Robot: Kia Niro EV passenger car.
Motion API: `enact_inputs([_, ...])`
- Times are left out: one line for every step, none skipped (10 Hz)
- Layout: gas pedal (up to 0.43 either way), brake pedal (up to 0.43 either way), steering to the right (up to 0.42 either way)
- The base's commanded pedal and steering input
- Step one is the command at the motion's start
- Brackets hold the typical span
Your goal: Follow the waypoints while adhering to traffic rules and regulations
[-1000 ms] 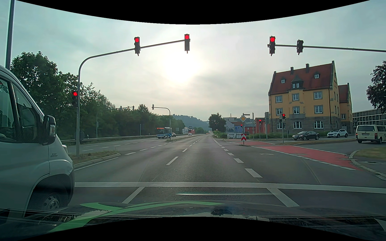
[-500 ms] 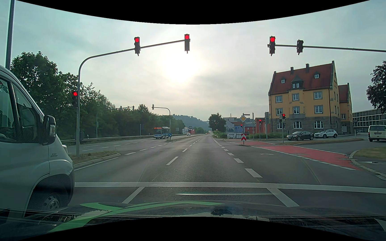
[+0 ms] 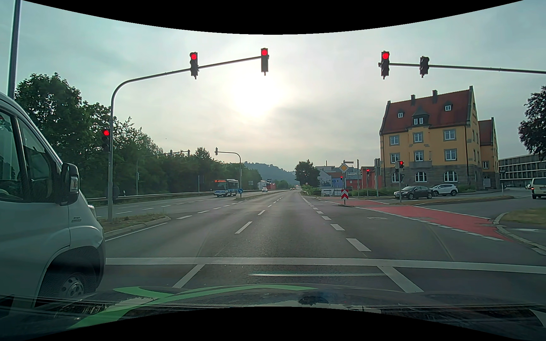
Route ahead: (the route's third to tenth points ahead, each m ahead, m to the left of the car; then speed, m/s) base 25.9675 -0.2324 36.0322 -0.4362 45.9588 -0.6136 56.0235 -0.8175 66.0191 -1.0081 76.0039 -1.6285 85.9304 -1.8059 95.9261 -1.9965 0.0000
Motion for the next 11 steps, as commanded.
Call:
enact_inputs([0.000, 0.250, -0.009])
enact_inputs([0.000, 0.250, -0.009])
enact_inputs([0.000, 0.250, -0.009])
enact_inputs([0.000, 0.250, -0.009])
enact_inputs([0.000, 0.250, -0.009])
enact_inputs([0.000, 0.250, -0.009])
enact_inputs([0.000, 0.250, -0.009])
enact_inputs([0.000, 0.250, -0.009])
enact_inputs([0.000, 0.250, -0.009])
enact_inputs([0.000, 0.250, -0.009])
enact_inputs([0.000, 0.250, -0.009])
